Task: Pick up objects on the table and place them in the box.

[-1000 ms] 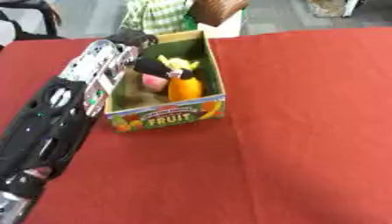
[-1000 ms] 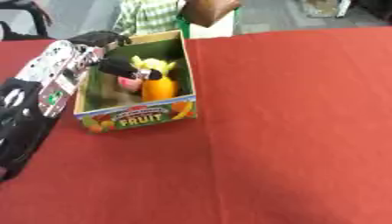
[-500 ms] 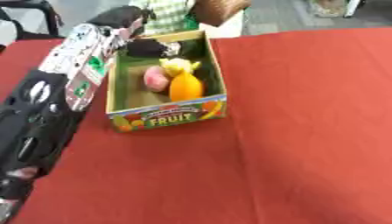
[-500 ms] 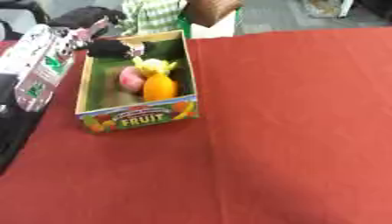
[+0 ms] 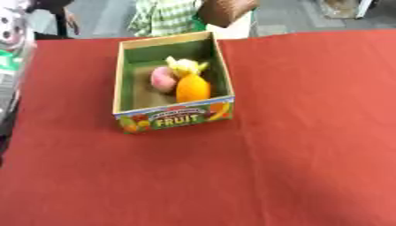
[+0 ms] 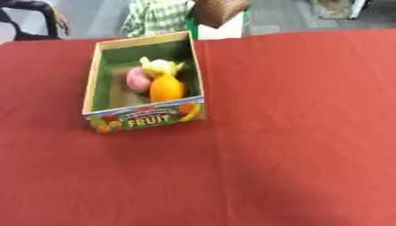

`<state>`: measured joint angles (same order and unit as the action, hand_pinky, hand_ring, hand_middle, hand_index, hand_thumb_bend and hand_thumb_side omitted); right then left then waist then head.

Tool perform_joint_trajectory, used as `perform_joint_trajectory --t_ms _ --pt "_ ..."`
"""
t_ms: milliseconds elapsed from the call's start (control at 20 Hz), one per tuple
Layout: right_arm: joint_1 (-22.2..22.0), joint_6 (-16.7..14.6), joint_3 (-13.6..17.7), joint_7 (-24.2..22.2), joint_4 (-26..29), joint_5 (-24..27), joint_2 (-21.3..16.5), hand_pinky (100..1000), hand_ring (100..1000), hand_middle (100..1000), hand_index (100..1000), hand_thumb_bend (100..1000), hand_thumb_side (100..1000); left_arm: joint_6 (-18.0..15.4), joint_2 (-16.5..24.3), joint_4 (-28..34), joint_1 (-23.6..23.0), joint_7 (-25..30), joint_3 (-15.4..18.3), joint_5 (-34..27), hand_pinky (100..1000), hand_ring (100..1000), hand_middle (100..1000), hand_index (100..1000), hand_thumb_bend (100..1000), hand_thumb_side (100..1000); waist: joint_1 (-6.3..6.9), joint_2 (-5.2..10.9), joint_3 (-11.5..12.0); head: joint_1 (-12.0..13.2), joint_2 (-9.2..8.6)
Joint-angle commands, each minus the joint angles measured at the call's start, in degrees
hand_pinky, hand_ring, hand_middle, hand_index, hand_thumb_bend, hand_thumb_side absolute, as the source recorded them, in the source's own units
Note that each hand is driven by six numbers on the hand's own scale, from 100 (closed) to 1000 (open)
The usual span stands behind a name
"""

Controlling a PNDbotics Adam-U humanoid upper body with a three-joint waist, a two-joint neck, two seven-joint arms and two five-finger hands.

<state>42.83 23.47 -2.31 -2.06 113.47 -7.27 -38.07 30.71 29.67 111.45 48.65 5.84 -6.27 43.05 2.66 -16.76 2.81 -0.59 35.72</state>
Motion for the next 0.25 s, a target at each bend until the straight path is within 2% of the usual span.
perform_joint_trajectory --t_ms 50,100,150,250 --pt "0.10 -2.89 1.21 9.09 1.12 6.22 -1.83 873 857 759 909 100 1000 -2.24 3.43 3.01 -1.84 -15.43 2.89 -9.61 566 651 675 851 128 1000 -0.24 1.42 0.12 -0.05 -0.17" --pt "-0.23 -4.36 1.26 12.19 1.12 8.27 -1.97 874 857 760 907 100 1000 -4.45 4.14 3.08 -3.09 -20.45 3.36 -12.67 569 647 672 851 122 993 -0.29 1.41 0.15 -0.07 -0.19" --pt "-0.58 -6.31 1.25 15.12 1.12 10.09 -2.20 880 861 767 902 100 1000 -6.87 4.84 3.11 -4.47 -25.25 3.79 -15.84 582 629 651 833 100 944 -0.36 1.39 0.18 -0.06 -0.23" --pt "-1.55 -11.03 1.07 19.82 1.12 12.68 -2.66 895 874 788 902 100 1000 -11.78 6.06 3.13 -7.44 -33.79 4.45 -22.46 591 621 638 817 100 908 -0.47 1.31 0.21 0.09 -0.37"
